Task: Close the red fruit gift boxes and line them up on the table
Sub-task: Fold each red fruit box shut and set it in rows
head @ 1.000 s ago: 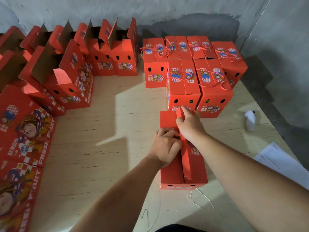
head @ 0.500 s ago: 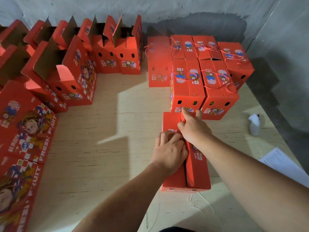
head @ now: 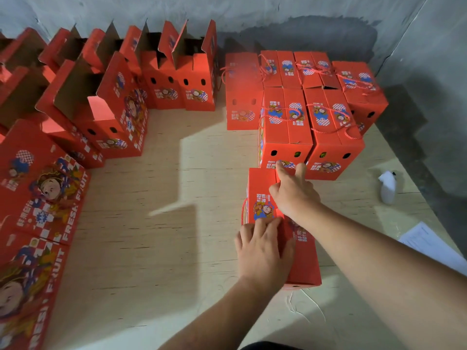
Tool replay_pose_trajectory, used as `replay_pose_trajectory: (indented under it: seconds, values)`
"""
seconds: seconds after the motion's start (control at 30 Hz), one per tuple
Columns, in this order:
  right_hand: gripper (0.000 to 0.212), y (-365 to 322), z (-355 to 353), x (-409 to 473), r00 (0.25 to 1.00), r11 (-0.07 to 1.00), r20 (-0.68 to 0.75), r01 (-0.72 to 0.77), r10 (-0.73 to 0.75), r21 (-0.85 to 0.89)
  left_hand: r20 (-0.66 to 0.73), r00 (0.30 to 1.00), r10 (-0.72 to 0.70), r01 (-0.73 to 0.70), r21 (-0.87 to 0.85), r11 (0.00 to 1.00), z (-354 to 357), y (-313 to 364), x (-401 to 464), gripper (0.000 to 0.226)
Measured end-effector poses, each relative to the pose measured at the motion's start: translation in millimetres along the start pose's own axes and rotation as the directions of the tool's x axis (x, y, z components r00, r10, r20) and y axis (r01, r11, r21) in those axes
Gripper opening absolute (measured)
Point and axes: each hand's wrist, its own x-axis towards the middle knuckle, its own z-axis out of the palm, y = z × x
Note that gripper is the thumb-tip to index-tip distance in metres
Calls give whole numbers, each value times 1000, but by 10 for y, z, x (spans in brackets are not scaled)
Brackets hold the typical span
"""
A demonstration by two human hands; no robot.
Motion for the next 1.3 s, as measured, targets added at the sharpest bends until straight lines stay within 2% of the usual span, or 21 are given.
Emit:
replay_pose_trajectory:
  seconds: [0.1, 0.17, 0.27, 0.33, 0.4, 0.5, 0.53, 0.6, 0.67, 0.73, 0.87, 0.97, 1.03, 1.13, 1.2, 1.3]
  values:
    - [63, -5, 26, -21, 1000, 1000, -28, -1, 1, -22, 94, 994, -50, 53, -33, 998, 18, 114, -34, 50]
    - [65, 3, 107, -105, 998, 998, -70, -1, -3, -57, 95, 994, -49, 51, -23, 998, 36, 172, -62, 48]
    - [64, 56, 195, -169, 997, 999, -79, 18, -21, -46, 57, 996, 61, -64, 44, 997, 73, 131, -101, 55]
    - [61, 100, 170, -130, 999, 999, -21, 39, -39, -10, 81, 987, 142, -150, 103, 983, 75, 60, -97, 69]
    - [61, 178, 121, -131, 994, 992, 56, 94, -99, 80, 114, 979, 169, -183, 130, 974, 61, 35, -83, 83]
    - [69, 422, 152, -418, 981, 949, 65, 161, -184, 271, 119, 985, 125, -144, 167, 975, 48, 45, -114, 86]
    - [75, 533, 201, -556, 988, 930, 56, 118, -146, 349, 107, 989, 102, -120, 184, 976, 38, 55, -136, 87]
    - [88, 703, 262, -783, 994, 830, 113, -60, -3, 554, 61, 997, 54, -65, 194, 979, 32, 74, -176, 96]
    - [96, 761, 254, -872, 981, 741, 192, -150, 29, 655, 22, 1000, 6, -9, 154, 988, 31, 81, -189, 100]
    - [96, 755, 217, -862, 978, 786, 208, -130, 2, 605, 16, 1000, -20, 18, 145, 989, 39, 86, -165, 96]
    - [96, 697, 206, -882, 991, 928, 133, -61, 13, 367, 137, 990, -31, 2, 207, 978, 57, 64, -133, 97]
    - [94, 661, 210, -896, 990, 969, 131, -90, 60, 230, 152, 988, 15, -37, 138, 990, 36, 8, -120, 92]
    - [96, 618, 186, -876, 982, 953, 167, -130, 86, 273, 130, 989, 66, -72, 38, 997, 0, -49, -149, 80]
    - [105, 632, 110, -905, 970, 847, 232, -188, 79, 497, 78, 993, 87, -74, -156, 985, -49, -142, -233, 54]
    - [102, 640, 84, -1019, 981, 860, 192, -96, -2, 501, 78, 987, 139, -128, -130, 983, -77, -212, -284, 50]
    - [80, 574, 123, -1155, 990, 920, 135, -10, -47, 392, 101, 962, 253, -252, -25, 967, -100, -315, -297, 54]
